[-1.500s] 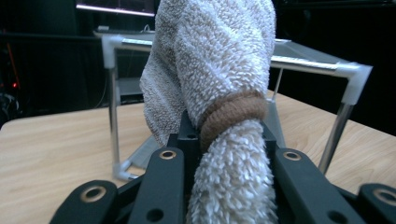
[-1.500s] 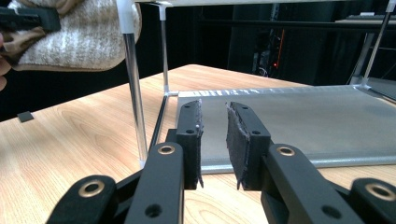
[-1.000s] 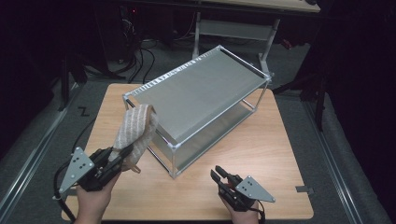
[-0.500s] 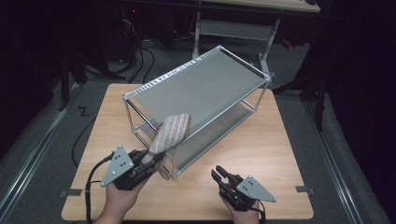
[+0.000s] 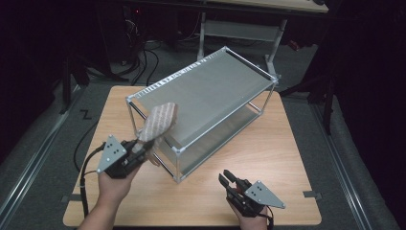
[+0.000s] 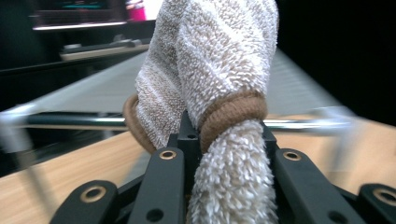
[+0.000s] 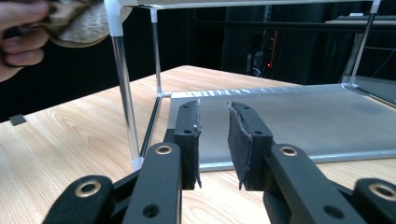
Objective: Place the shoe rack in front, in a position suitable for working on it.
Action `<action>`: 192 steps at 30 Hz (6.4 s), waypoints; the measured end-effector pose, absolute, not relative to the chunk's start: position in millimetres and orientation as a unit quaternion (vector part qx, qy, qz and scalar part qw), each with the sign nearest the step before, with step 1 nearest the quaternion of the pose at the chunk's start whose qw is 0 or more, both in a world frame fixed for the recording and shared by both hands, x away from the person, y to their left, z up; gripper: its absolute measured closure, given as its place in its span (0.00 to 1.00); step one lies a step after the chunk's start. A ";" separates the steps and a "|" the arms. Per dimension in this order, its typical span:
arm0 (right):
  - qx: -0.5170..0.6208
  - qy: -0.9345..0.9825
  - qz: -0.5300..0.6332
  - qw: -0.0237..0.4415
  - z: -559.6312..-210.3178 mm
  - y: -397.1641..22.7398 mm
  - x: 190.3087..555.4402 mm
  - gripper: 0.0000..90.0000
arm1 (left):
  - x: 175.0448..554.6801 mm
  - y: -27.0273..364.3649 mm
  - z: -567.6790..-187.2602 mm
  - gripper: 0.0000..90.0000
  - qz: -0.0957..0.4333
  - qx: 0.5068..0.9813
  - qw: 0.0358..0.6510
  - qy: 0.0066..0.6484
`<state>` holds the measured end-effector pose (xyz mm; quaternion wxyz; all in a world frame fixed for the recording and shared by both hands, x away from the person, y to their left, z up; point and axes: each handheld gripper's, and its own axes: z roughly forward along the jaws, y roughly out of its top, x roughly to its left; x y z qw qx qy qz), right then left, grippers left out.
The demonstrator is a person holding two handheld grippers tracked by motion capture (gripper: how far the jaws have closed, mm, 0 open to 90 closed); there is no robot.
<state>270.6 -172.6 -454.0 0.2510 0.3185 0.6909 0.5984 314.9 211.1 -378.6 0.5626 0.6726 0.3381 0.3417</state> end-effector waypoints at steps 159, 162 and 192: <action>0.338 0.683 0.600 0.243 -456.6 -181.4 277.4 0.80 | 314.5 134.4 -474.7 0.82 0.251 0.663 0.539 0.455; 0.336 0.685 0.599 0.242 -456.8 -179.6 277.5 0.80 | 311.2 146.6 -475.6 0.83 0.255 0.656 0.535 0.468; 0.334 0.689 0.593 0.248 -457.8 -176.5 276.8 0.80 | 281.0 245.5 -484.0 0.83 0.289 0.658 0.468 0.515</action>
